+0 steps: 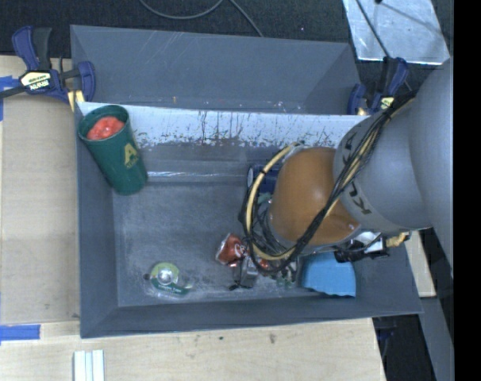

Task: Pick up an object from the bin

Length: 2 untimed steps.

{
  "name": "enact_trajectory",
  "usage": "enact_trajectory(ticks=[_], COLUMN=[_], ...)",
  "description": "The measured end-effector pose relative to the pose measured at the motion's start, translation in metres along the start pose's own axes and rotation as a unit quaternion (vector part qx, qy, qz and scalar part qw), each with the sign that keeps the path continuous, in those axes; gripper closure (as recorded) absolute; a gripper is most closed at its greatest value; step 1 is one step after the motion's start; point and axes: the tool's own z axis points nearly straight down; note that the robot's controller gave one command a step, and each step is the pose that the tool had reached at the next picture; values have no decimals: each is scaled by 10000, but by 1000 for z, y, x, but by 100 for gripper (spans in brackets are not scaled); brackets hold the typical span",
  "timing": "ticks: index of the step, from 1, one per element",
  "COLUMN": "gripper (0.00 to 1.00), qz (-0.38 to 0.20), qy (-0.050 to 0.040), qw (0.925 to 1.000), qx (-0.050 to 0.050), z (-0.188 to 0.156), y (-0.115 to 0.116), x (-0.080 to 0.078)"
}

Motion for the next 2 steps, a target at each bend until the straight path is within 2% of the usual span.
enact_trajectory(ticks=[2], gripper=[100], qz=[11], qy=[7], qw=[10000], qx=[0], z=[-9], y=[0], x=[0])
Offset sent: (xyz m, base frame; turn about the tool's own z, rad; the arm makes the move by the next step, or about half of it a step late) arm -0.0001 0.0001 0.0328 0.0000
